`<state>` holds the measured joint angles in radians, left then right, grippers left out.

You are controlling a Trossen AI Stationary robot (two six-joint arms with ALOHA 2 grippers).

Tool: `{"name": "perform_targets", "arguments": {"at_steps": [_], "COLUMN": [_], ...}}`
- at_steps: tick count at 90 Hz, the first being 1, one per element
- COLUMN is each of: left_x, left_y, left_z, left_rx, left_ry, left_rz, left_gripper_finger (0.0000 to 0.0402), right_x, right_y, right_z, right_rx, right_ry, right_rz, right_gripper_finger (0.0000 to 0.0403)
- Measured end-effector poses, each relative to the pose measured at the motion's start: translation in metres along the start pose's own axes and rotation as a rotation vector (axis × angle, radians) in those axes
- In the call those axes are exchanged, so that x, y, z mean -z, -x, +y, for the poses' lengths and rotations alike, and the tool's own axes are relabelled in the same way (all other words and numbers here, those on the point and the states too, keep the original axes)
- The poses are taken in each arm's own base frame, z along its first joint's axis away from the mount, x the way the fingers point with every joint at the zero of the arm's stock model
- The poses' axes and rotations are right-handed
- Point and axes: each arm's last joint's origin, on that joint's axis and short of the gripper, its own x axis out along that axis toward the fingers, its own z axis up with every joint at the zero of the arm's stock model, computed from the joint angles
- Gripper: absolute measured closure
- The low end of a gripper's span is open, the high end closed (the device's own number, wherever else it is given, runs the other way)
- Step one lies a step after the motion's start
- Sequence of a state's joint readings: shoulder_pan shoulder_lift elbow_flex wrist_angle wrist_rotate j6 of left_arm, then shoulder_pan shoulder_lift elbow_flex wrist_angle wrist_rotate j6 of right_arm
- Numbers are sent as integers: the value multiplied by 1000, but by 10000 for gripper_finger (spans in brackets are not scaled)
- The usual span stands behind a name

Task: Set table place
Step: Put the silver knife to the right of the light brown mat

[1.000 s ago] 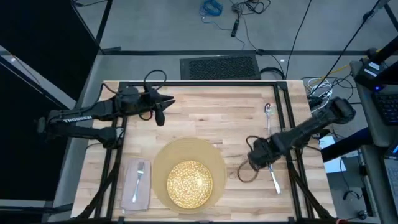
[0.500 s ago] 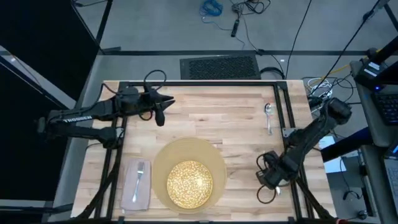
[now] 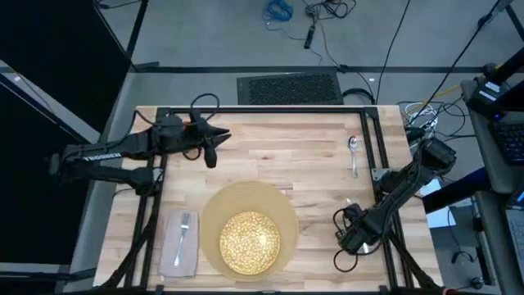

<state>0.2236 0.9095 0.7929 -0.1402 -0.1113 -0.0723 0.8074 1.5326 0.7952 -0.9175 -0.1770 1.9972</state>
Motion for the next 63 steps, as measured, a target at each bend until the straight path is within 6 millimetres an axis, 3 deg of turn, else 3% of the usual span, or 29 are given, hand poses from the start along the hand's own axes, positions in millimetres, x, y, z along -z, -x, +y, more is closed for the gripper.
{"name": "perform_targets", "arguments": {"at_steps": [20,63], "left_x": [0,1], "left_y": [1,1], "left_z": [-6,-10], "left_rx": [34,50], "left_ry": [-8,-19], "left_rz": [1,2], "left_gripper_finger": [338,338], "right_x": [0,8], "right_y": [0,-2], "right_z": [3,-4], "right_rx": [-43,-13], "right_ry": [5,10], "right_rz": [-32,-50], "right_gripper_finger": [331,332]}}
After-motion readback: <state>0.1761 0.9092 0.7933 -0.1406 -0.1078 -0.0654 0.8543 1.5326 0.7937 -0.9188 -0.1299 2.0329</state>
